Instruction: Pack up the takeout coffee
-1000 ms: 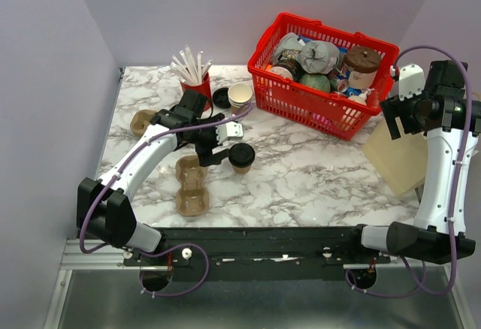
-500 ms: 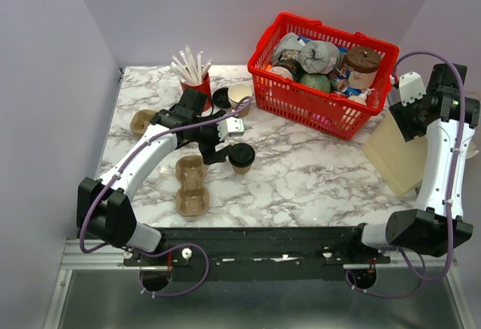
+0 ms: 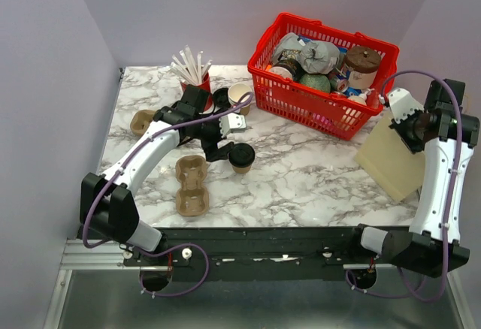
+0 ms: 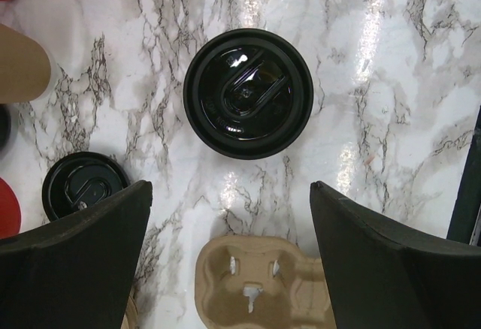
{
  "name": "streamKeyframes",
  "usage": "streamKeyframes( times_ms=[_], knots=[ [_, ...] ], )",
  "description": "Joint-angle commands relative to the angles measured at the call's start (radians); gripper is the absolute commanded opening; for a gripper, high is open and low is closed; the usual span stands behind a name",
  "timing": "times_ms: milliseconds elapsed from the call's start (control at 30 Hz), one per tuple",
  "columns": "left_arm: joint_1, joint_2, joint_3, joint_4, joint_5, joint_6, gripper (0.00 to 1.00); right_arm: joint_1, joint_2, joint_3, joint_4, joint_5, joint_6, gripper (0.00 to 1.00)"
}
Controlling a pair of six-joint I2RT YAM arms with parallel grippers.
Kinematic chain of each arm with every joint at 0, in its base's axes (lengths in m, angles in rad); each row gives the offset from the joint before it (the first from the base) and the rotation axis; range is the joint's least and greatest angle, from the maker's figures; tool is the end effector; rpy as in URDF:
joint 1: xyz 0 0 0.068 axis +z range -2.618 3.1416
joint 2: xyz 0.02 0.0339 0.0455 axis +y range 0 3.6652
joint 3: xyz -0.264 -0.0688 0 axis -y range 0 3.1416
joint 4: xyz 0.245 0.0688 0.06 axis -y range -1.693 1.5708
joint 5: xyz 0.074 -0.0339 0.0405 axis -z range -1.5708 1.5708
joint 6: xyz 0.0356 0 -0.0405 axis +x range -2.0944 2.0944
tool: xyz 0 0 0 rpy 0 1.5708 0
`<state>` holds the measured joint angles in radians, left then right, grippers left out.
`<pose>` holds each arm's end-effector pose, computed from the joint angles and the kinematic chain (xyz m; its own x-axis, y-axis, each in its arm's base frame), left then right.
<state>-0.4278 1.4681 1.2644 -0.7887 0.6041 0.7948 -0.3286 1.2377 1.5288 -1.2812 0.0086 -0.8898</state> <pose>0.2659 -0.1435 0.2988 -0.0883 0.6858 -0.7224 0.9808 0.1863 0.0570 0.1999 -0.0685 0.3991 -0.7524 -0.5643 -0.3398 -0.4089 0.8045 -0.4308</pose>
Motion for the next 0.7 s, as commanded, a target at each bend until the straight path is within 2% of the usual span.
streamKeyframes(
  times_ms=[0, 133, 233, 433, 500, 667],
  knots=[
    [-0.006, 0.034, 0.058, 0.006, 0.059, -0.002, 0.94, -0.006, -0.089, -0.032, -0.148, -0.117, -0.158, 0.01],
    [-0.006, 0.052, 0.084, 0.0, 0.06, -0.009, 0.94, 0.011, -0.147, -0.027, -0.245, -0.245, -0.294, 0.01],
    [-0.006, 0.067, 0.099, -0.001, 0.06, -0.022, 0.94, 0.1, -0.178, -0.055, -0.244, -0.282, -0.324, 0.02],
    [-0.006, 0.083, 0.108, -0.035, 0.06, -0.002, 0.95, 0.298, -0.146, -0.021, -0.175, -0.343, -0.236, 0.03],
    [-0.008, 0.089, 0.107, -0.044, 0.091, 0.004, 0.99, 0.325, -0.113, -0.001, -0.143, -0.352, -0.201, 0.03],
    [-0.055, 0.078, 0.041, 0.072, 0.048, -0.02, 0.99, 0.439, -0.055, 0.021, -0.078, -0.354, -0.141, 0.06]
  ],
)
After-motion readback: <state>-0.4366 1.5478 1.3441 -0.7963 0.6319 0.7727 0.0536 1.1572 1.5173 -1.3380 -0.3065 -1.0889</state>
